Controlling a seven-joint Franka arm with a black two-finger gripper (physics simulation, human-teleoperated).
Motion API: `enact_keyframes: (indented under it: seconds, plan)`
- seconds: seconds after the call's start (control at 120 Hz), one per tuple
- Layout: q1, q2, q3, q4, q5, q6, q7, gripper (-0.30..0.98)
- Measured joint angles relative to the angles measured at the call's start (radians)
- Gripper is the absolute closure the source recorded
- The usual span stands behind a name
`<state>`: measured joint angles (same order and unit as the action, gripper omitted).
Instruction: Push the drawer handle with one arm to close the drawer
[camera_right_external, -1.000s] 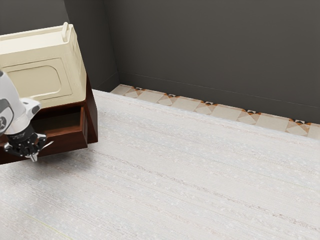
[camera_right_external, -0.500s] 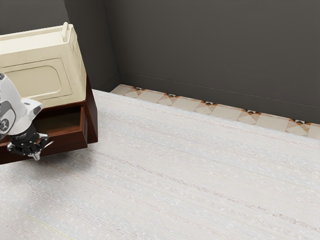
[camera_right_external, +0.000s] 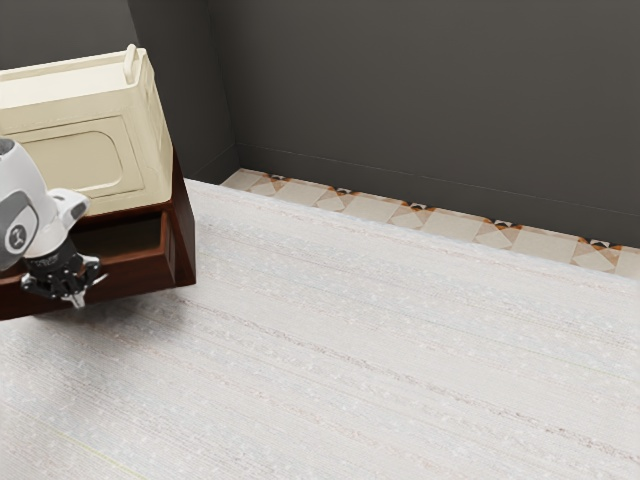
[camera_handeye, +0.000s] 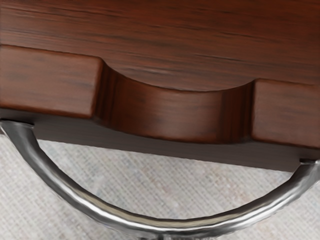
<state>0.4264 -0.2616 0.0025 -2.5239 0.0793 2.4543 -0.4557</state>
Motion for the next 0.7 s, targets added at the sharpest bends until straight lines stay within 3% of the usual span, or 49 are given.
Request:
enact_keyframes:
  seconds: [0.7]
  plan:
    - [0.0,0.188,0.054,0.202,-0.007,-0.002,0.072,0.79]
